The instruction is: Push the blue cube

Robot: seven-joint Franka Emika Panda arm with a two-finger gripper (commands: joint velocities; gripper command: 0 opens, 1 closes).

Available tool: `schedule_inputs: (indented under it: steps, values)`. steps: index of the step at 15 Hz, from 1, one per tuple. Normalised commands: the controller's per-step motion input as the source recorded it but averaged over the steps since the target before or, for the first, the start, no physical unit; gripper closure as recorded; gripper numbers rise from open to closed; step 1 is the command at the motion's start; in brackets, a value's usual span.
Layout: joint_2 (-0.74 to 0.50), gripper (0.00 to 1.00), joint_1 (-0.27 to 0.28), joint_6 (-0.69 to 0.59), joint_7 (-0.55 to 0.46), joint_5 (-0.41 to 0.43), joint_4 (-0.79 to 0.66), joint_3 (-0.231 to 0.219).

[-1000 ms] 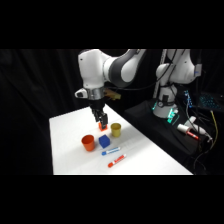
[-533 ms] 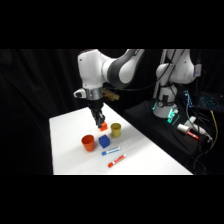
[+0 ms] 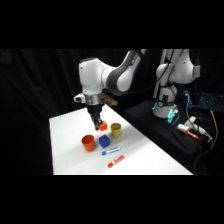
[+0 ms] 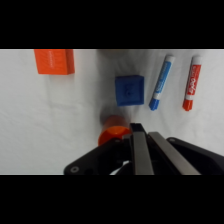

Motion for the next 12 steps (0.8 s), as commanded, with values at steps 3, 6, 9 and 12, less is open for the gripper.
schedule_inputs:
  steps: [3,6,9,12]
  values:
    - [0.05,0.97,-0.005,0.22,0.1,-0.102,-0.05,-0.021]
    - [0.04,0.98,-0.011,0.2,0.09,-0.089,-0.07,-0.012]
    - [0.05,0.96,-0.013,0.2,0.07,-0.081,-0.09,-0.003]
    - [0.07,0.98,-0.019,0.2,0.06,-0.061,-0.09,0.01]
